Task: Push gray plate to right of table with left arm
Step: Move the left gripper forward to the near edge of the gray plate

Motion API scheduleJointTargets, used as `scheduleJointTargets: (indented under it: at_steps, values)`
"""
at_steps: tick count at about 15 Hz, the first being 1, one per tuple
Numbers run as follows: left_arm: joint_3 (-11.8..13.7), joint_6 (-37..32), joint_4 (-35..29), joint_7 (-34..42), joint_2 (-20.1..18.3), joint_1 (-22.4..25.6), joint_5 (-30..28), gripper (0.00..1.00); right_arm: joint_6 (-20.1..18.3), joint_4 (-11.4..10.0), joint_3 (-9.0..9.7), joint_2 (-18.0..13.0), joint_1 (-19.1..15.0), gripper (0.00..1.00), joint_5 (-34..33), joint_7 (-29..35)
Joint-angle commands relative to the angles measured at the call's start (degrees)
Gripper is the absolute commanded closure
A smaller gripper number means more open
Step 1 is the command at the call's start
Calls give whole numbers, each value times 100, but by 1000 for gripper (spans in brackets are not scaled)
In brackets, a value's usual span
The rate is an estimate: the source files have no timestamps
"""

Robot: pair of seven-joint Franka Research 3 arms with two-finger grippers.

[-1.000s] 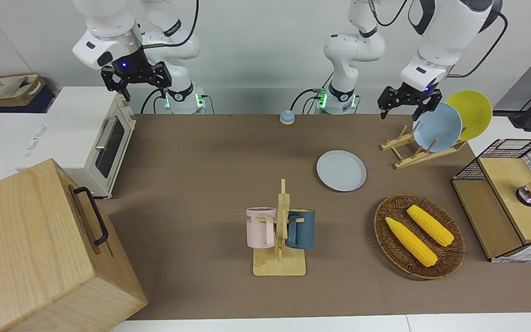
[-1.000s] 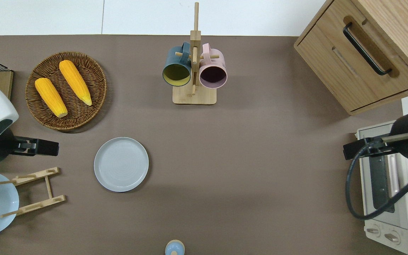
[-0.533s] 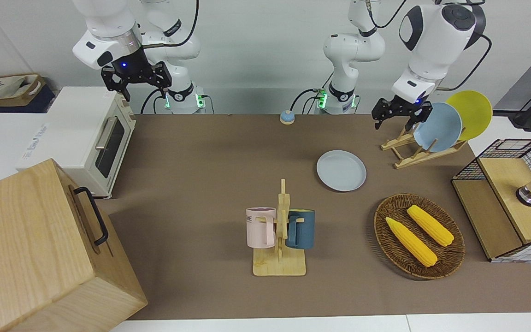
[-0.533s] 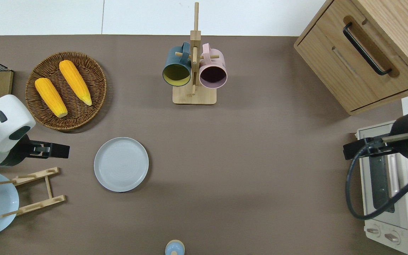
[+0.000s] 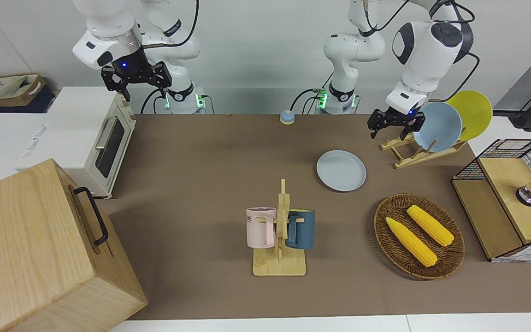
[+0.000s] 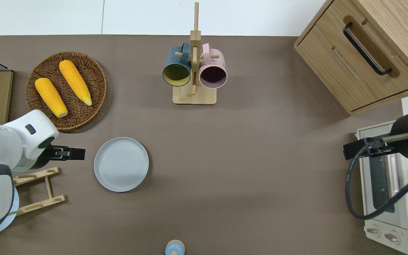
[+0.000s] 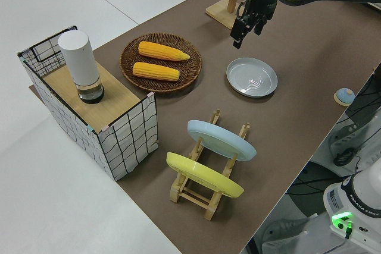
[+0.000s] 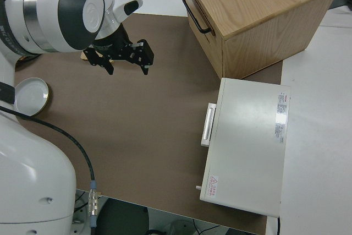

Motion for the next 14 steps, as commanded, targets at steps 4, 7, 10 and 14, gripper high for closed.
scheduleJointTargets:
  at_steps: [4, 7, 10, 14]
  values:
    - [41, 1036, -1028, 55, -174, 3, -60, 7, -89, 53, 92, -14, -107, 17, 25, 75]
    - [58, 1791, -1538, 55, -104, 12, -60, 7, -89, 53, 92, -14, -115, 17, 25, 66]
    - [76, 2021, -1662, 55, 37, 12, -60, 7, -89, 53, 92, -14, -107, 17, 25, 75]
    - [76, 2742, -2058, 55, 213, 12, -60, 7, -89, 53, 92, -14, -115, 17, 25, 75]
